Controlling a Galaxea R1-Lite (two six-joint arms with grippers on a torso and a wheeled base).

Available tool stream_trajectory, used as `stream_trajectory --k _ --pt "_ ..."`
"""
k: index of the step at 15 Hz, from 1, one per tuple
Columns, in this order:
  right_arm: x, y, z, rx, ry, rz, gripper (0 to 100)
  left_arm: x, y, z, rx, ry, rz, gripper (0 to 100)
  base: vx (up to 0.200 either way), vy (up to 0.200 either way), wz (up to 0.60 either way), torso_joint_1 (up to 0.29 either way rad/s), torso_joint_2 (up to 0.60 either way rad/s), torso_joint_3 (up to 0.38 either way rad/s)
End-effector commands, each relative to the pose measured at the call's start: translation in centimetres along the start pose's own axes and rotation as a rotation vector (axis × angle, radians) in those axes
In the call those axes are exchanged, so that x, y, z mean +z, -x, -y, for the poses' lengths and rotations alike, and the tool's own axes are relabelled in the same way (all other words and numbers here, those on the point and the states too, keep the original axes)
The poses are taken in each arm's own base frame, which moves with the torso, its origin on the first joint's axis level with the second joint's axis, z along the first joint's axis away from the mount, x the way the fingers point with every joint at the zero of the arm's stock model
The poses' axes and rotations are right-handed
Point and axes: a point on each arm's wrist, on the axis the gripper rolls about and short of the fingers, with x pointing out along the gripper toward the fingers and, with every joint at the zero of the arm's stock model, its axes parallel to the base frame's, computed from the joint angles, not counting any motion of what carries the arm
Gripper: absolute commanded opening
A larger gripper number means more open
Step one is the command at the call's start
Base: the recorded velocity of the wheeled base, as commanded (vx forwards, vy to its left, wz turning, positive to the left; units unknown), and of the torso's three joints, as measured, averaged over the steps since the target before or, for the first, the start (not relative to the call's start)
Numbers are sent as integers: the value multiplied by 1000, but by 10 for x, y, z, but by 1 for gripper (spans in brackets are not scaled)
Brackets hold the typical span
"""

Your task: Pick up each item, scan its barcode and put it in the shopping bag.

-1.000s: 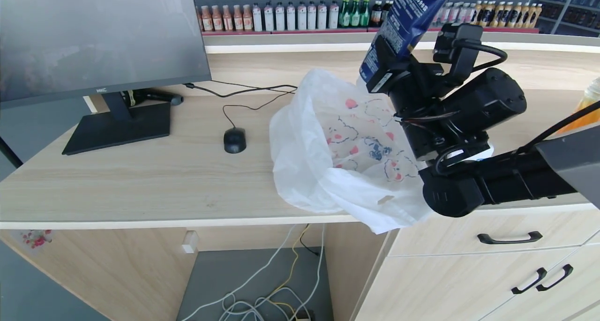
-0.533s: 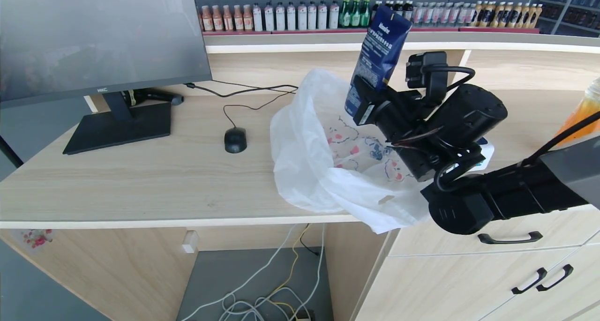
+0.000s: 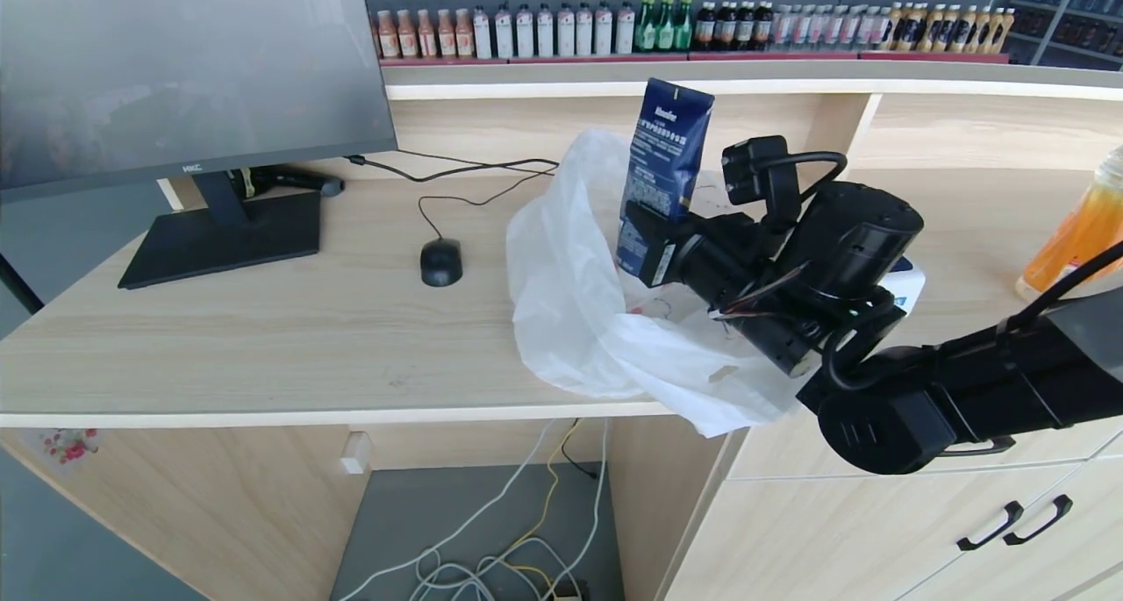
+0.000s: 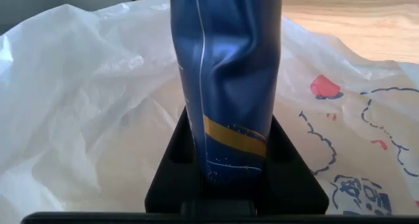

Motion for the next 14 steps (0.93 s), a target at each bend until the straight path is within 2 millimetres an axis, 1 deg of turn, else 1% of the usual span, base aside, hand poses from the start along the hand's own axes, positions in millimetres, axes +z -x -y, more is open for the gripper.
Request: stream_trajectory --k 1,3,5,13,14 --pt "-8 -2 -1 12 0 -16 0 0 0 0 2 0 0 100 0 0 0 0 0 0" --pt "-13 -8 -2 15 1 -19 0 0 0 0 2 0 0 100 0 0 0 0 0 0" --pt "-14 -16 -4 21 21 1 0 0 0 0 2 0 0 100 0 0 0 0 0 0" --pt "-28 -18 -5 42 29 -34 0 0 0 0 2 0 0 100 0 0 0 0 0 0" --pt "-33 -18 -5 42 29 -44 0 0 0 0 0 0 0 100 0 0 0 0 0 0"
